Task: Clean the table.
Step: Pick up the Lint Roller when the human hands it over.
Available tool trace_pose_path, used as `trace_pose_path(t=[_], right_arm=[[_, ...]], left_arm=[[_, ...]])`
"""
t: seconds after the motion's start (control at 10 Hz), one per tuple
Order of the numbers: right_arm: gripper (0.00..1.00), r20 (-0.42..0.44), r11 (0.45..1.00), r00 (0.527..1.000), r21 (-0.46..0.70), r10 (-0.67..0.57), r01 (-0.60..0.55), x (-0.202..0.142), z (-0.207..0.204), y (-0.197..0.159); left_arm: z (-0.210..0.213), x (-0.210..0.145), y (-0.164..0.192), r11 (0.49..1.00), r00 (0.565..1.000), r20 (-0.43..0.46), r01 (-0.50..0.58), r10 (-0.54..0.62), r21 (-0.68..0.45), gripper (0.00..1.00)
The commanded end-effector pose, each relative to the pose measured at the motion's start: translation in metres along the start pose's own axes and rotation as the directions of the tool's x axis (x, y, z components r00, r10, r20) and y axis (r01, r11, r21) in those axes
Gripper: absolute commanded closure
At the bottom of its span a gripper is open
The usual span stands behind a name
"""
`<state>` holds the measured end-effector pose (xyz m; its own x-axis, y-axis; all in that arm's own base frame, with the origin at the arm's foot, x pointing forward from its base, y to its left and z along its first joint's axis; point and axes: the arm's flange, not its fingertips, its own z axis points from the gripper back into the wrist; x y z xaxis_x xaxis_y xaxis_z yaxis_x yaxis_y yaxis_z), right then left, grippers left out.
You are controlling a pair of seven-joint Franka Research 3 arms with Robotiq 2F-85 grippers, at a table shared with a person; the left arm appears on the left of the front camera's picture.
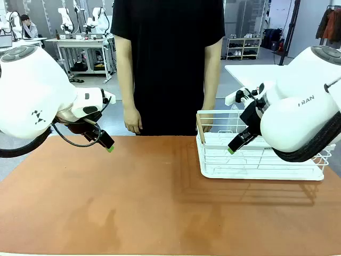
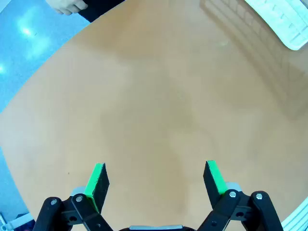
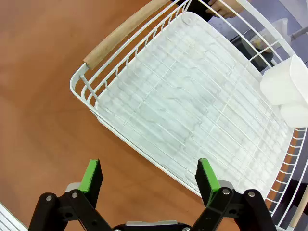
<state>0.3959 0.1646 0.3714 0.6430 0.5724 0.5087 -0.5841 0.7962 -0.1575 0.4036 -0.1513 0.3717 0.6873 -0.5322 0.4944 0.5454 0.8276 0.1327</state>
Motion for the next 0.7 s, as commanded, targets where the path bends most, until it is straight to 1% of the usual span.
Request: trace_pose_path(t=[0.0, 0.6], right_arm=[[0.0, 0.0, 1.0, 1.0, 0.0, 0.0, 0.0, 0.0001, 0.0001, 0.0], [0.0, 0.0, 1.0, 1.0, 0.0, 0.0, 0.0, 0.0001, 0.0001, 0.0]], left_arm=[[0.0, 0.0, -0.0001, 1.0, 1.0, 0.0, 0.0, 0.0, 0.0, 0.0], [0.0, 0.0, -0.0001, 1.0, 1.0, 0.0, 0.0, 0.0, 0.0, 0.0]])
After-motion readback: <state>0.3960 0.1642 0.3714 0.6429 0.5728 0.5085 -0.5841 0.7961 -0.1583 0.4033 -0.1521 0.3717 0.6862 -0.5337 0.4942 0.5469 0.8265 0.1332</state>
